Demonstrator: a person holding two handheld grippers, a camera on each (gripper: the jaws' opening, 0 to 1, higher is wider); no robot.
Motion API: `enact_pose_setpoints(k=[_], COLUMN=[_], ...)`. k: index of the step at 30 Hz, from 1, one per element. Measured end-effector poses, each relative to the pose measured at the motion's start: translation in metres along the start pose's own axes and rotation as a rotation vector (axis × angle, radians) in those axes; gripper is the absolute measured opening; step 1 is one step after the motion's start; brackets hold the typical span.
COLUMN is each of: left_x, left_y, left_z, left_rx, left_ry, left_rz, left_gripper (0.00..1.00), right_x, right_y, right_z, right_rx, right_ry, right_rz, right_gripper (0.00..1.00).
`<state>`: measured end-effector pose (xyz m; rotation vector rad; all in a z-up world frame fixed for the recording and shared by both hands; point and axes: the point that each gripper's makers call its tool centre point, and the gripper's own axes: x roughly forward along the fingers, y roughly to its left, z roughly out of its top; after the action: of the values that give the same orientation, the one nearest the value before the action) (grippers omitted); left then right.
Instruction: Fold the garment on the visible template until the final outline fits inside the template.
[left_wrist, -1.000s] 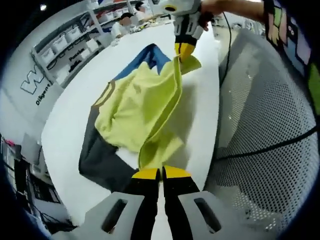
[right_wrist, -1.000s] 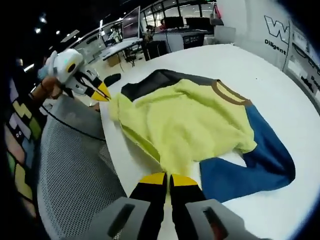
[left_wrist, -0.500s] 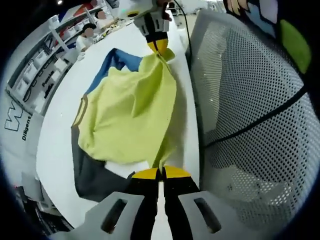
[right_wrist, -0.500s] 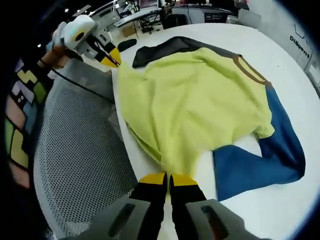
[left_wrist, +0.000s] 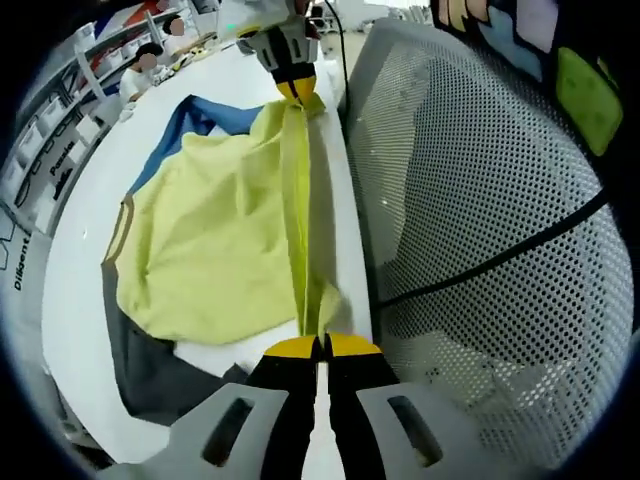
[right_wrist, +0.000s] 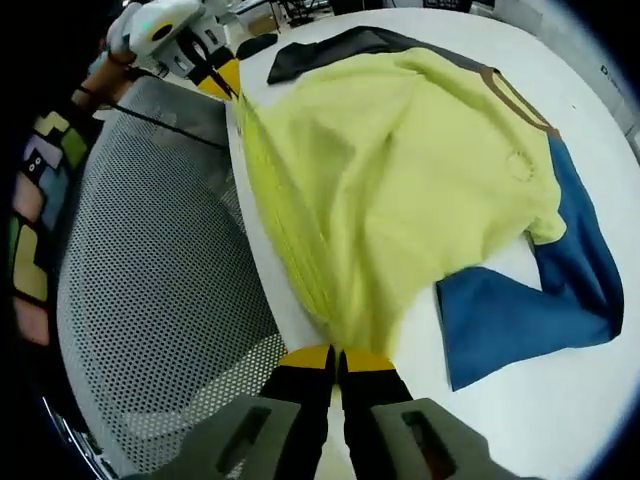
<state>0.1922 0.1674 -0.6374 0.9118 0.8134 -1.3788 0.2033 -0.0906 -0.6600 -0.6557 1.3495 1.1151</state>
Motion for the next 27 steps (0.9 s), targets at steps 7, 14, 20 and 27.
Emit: enact_pose_setpoints(k=[7,14,20,27], left_x=[-0.005,-0.030,-0.037,-0.029], left_y=[-0.004,0.004,0.026,0.062], left_z=[0.001,0.016,0.017,0.005], left_rx=[-0.074,-0.136,-0.221,-0.339], left_ry=[-0.038,-0.173,-0.227,-0.221], left_rz=[-0.012,0.043,0.148,0.287], left_gripper=[0.01,0.13,0.13,0.14], right_x=[0.000,-0.024,-0.027,-0.027], right_y=[0.004,0.008,-0.011,-0.038], right_z=[0.003,0.024,0.030,0.046], right_rx=[-0.013,0.010,0.033,0.083], right_ry=[-0.029,-0.182,-0.219,-0.295], right_rz=[0.010,0.021,-0.053,-0.154], right_gripper=[0.00,0.19,0.23,0.25])
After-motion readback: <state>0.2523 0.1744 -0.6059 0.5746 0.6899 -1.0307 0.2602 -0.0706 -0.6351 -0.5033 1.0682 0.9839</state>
